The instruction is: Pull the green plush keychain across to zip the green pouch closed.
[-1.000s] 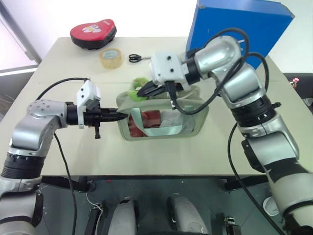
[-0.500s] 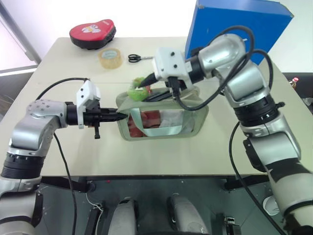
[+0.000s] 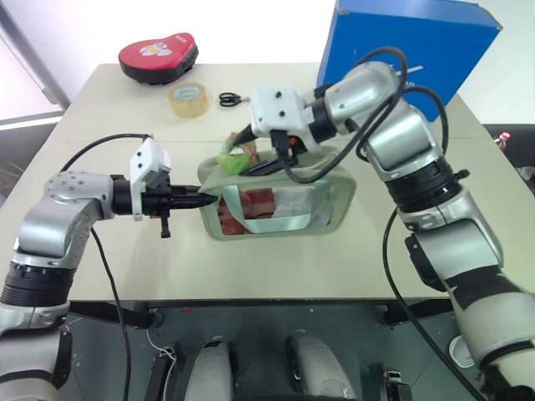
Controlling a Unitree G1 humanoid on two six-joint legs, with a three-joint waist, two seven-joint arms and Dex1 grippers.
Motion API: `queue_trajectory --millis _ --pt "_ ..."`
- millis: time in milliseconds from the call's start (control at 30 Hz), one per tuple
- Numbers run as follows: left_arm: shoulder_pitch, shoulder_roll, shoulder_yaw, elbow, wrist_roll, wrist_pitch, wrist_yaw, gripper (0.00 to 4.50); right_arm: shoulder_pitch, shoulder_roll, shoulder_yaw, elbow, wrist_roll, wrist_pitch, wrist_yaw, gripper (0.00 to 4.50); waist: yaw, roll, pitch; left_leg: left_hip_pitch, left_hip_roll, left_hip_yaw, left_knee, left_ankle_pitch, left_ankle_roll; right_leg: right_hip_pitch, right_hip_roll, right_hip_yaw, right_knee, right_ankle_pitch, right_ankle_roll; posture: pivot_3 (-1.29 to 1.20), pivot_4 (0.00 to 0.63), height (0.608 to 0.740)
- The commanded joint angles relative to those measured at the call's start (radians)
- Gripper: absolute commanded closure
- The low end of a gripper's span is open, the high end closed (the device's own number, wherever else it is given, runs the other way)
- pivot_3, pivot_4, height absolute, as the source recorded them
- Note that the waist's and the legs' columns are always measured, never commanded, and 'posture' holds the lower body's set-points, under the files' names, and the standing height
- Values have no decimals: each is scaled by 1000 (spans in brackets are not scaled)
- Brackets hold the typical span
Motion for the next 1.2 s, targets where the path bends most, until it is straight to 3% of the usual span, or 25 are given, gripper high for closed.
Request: queue_trajectory --millis 33,133,333,633,1200 --pt "10 13 2 -21 2 1 -4 4500 -31 5 1 -9 -12 8 7 3049 0 0 0 0 0 0 0 0 0 0 0 0 0 0 0 0 150 737" --pt "12 13 2 -20 3 1 -3 4500 -29 6 -1 -12 -12 13 9 4464 0 0 0 0 0 0 0 0 0 0 0 0 0 0 0 0 150 737" --pt "13 12 2 -16 6 0 1 4500 -28 -14 -39 -34 24 47 29 4464 0 0 0 0 0 0 0 0 0 0 0 0 0 0 0 0 150 737" --pt "26 15 13 5 15 2 23 4500 17 -182 -127 -96 88 70 97 4464 0 0 0 0 0 0 0 0 0 0 0 0 -1 0 0 0 150 737" --pt "97 27 48 -32 0 17 61 4500 156 -422 -231 -67 60 57 14 4464 0 0 0 1 0 1 -1 0 1 0 0 1 -1 0 0 0 150 737"
